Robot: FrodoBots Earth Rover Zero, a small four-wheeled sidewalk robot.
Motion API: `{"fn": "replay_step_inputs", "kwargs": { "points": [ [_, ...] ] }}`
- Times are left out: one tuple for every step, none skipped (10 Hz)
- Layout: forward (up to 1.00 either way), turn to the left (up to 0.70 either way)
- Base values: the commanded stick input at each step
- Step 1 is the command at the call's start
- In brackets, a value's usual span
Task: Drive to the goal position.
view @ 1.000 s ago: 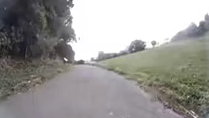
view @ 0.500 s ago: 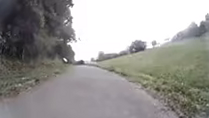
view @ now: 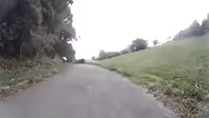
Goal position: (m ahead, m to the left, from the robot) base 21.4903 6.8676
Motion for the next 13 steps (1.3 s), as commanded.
{"fn": "replay_step_inputs", "kwargs": {
  "points": [
    [0.70,0.00],
    [0.70,0.00],
    [0.70,0.00],
    [0.70,0.00],
    [0.70,0.00],
    [0.70,0.00],
    [0.70,0.00],
    [0.70,0.00],
    [0.70,0.00],
    [0.70,0.00],
    [0.70,0.00],
    [0.70,0.00],
    [0.70,0.00]
  ]
}}
